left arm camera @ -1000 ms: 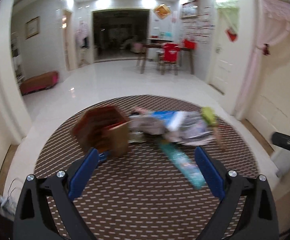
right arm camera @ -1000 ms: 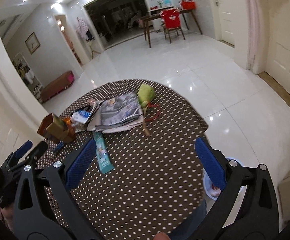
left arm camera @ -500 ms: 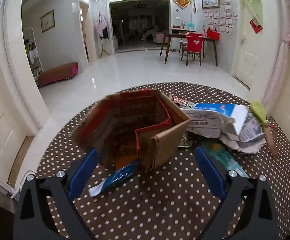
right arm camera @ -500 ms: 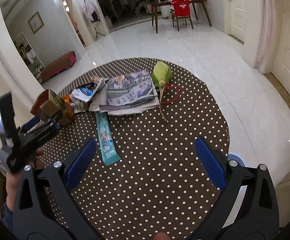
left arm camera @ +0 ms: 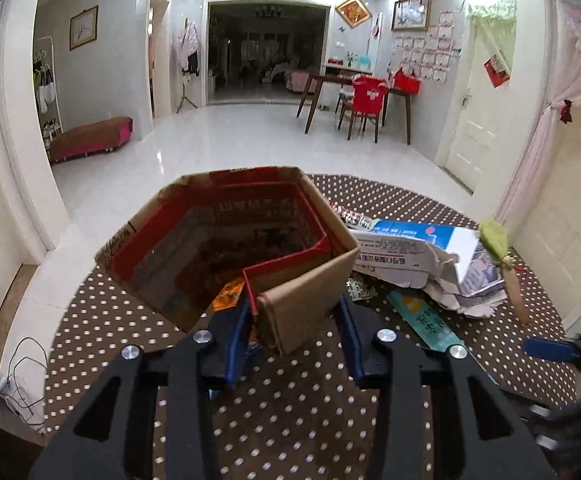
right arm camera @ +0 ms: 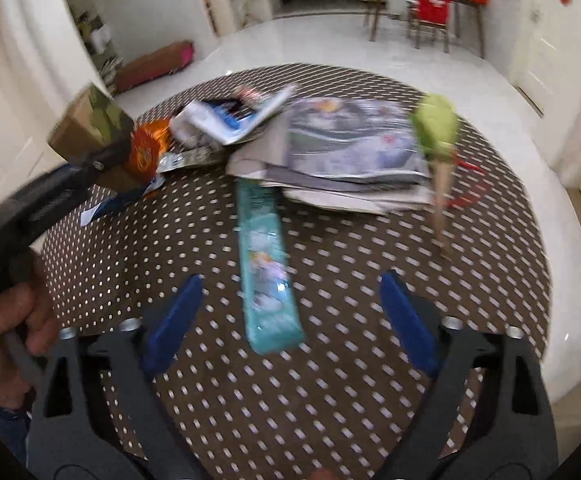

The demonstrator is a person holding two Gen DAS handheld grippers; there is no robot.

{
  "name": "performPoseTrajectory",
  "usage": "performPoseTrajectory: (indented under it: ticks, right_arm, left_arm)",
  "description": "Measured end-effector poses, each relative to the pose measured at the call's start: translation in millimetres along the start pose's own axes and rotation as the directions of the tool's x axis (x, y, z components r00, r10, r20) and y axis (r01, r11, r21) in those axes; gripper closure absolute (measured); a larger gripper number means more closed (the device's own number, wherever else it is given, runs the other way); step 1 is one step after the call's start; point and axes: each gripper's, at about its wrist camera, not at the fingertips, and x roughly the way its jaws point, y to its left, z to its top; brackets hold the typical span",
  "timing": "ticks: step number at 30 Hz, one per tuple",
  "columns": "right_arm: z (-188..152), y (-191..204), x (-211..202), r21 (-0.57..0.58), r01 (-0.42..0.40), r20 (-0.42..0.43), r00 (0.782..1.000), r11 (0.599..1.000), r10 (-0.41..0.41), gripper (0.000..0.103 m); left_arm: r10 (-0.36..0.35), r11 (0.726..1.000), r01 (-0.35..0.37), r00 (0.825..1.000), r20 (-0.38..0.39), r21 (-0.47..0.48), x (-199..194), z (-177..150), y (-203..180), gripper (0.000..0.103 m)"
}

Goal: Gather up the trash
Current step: 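Grasp the cardboard box with the left tool while the right tool grasps the teal snack stick, then carry the box and snack stick to the blue bin and release them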

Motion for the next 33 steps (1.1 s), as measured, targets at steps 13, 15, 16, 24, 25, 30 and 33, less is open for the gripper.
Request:
performPoseTrajectory:
  ticks: [13,15,16,24,25,30,33]
  right_arm:
    - [-21,21,3,-0.137,0.016,-0.027,0.999,0.99,-0.02,0.076]
    - [-30,15,-7,-0.108,-0.019,-0.026,1.0,0.994,0.016,0.076]
    - [-36,11,-15,-0.097,-0.031,-0.024,0.999,0.995,0.028,0.076]
    - [-56,-13,-64,-0.017,-0.125,0.029,0.992,0.992,0.126,0.076]
    - [-59,-17,-71,-0.006,-0.136,0.041,0.99,0.991,0.136,0.076]
    - [-69,-43,-107,0.048,-0.143,0.111,0.984,0.989,0.137,0.076]
    - [-67,-58,-122,0.089,-0.139,0.152,0.98,0.986,0.125,0.076]
  left_arm:
    - [-0.013,1.0,0.012,0.996,0.093,0.019,-68,-11,2,0.064]
    - [-0.024,0.999,0.022,0.995,0.098,0.024,-75,-13,3,0.064]
    - [-0.032,0.999,0.029,0.994,0.102,0.032,-79,-15,0,0.064]
    - [-0.1,0.993,0.093,0.99,0.101,0.069,-92,-21,-23,0.064]
    - [-0.112,0.992,0.104,0.988,0.102,0.078,-94,-21,-29,0.064]
    - [-0.173,0.978,0.159,0.979,0.105,0.132,-101,-22,-59,0.064]
    - [-0.207,0.969,0.19,0.973,0.105,0.157,-103,-21,-78,0.064]
